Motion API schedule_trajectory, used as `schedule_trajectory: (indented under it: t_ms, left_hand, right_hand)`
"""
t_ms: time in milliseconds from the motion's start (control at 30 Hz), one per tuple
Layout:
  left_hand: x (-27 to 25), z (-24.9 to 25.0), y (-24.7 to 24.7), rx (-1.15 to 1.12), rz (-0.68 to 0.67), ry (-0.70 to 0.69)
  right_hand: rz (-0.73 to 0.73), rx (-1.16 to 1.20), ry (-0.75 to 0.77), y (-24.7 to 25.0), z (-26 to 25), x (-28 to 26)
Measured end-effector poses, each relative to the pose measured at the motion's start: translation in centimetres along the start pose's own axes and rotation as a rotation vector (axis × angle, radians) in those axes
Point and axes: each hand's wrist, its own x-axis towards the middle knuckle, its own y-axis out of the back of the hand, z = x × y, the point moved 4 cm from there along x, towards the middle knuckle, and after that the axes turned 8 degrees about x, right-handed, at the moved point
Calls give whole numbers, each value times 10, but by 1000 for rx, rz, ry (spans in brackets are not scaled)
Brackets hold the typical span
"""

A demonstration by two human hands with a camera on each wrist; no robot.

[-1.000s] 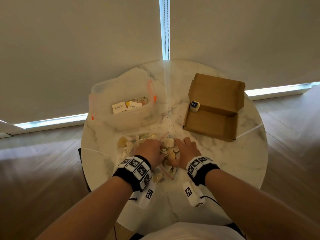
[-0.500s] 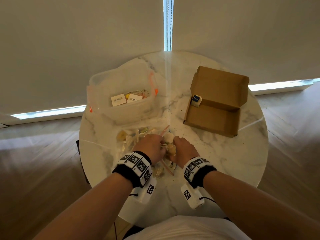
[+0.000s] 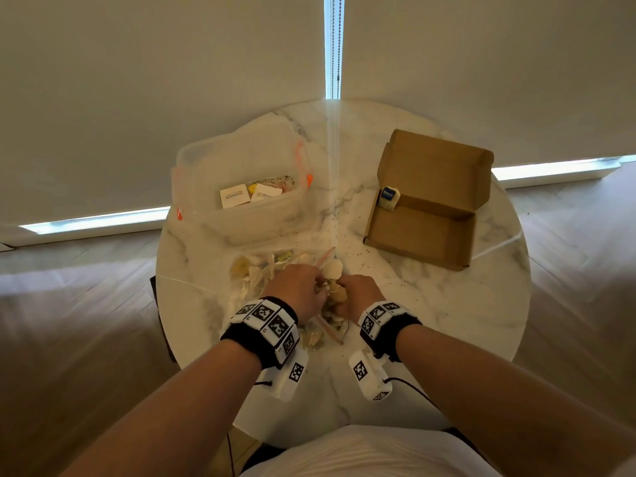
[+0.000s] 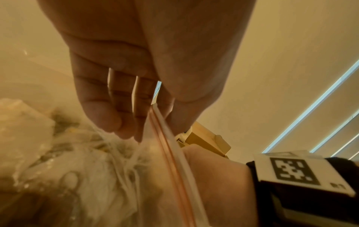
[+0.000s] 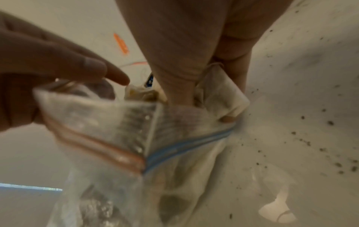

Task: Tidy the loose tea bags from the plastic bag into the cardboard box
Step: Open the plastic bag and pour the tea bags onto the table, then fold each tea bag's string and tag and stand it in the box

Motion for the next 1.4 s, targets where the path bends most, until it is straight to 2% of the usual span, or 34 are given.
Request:
schedule_trajectory:
  t_ms: [200, 367, 533, 900, 1133, 1300, 1400]
  left_hand:
    - [-3, 0, 2, -11, 13, 2]
    - [-5, -1, 1, -21, 6, 15]
    - [-6, -2, 1, 1, 15, 15]
    - [-10, -3, 3, -26, 48, -16]
    - [-21, -1, 0, -34, 82, -102]
    - [-29, 2, 1, -208, 132, -128]
    - [-33, 6, 11, -402, 212, -150]
  right_hand:
    - [65, 111, -16, 7, 9, -5]
    - [47, 197, -3, 5, 1, -9]
    - [127, 257, -18, 9, 0, -7]
    - [175, 207, -2, 52, 11, -38]
    - [261, 349, 49, 80, 16, -63]
    - [332, 416, 193, 106, -6, -93]
    - [312, 475, 247, 120, -25, -110]
